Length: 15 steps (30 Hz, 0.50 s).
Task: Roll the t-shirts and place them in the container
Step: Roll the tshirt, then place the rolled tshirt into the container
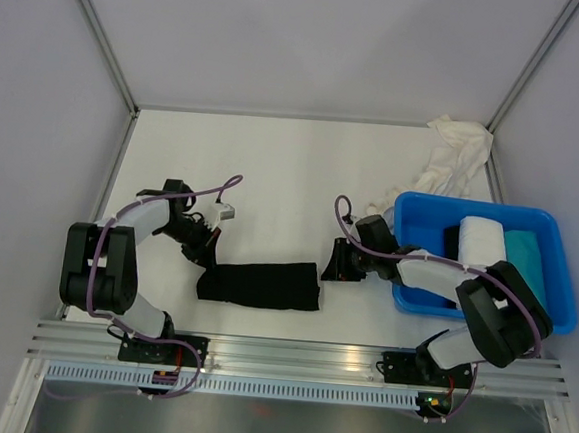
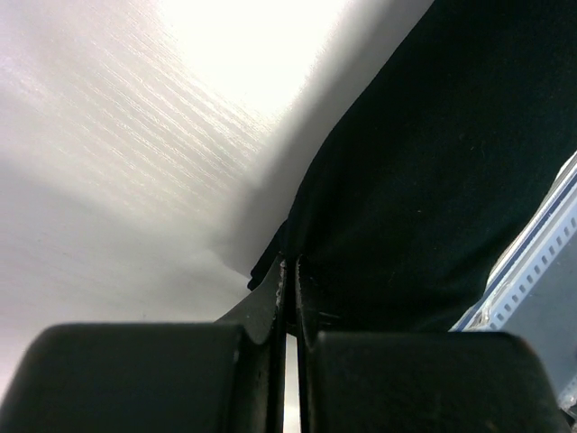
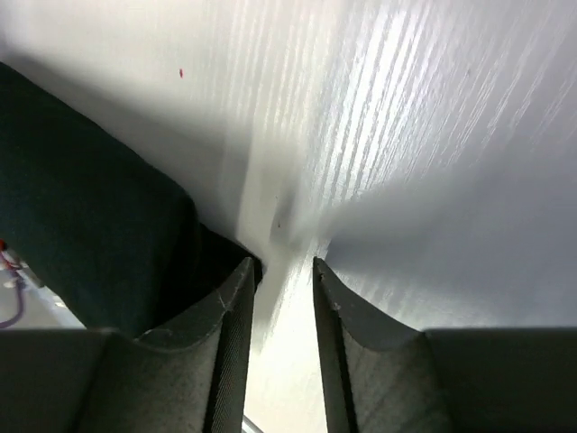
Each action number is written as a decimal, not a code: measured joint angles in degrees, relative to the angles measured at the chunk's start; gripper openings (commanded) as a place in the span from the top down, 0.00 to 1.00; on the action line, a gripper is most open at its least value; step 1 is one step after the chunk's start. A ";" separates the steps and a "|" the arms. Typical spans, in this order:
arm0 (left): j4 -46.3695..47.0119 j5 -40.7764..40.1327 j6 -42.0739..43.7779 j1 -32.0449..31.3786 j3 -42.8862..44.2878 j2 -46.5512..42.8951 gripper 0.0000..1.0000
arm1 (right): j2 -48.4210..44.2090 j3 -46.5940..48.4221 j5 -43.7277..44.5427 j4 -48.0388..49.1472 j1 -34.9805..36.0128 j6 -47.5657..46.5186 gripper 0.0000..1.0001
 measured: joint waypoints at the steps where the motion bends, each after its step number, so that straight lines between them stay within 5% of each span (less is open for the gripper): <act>1: 0.07 -0.09 -0.04 0.00 0.00 0.00 0.98 | -0.48 1.16 1.60 -2.23 0.39 -1.55 0.60; 6: 0.17 -0.17 -0.37 0.00 0.00 -0.02 0.92 | -5.86 8.50 9.90 -11.02 4.24 -10.71 0.53; 7: 0.17 -0.22 -0.42 0.00 0.00 -0.02 0.89 | -7.56 9.97 11.67 -11.85 5.27 -12.70 0.46; 11: 0.37 -0.70 -0.90 0.00 0.09 -0.13 0.63 | -15.56 14.14 17.14 -12.31 9.60 -20.83 0.24; 15: 0.37 -1.64 -2.19 0.00 0.83 -2.10 0.51 | -21.81 14.88 18.69 -9.60 11.72 -25.86 0.18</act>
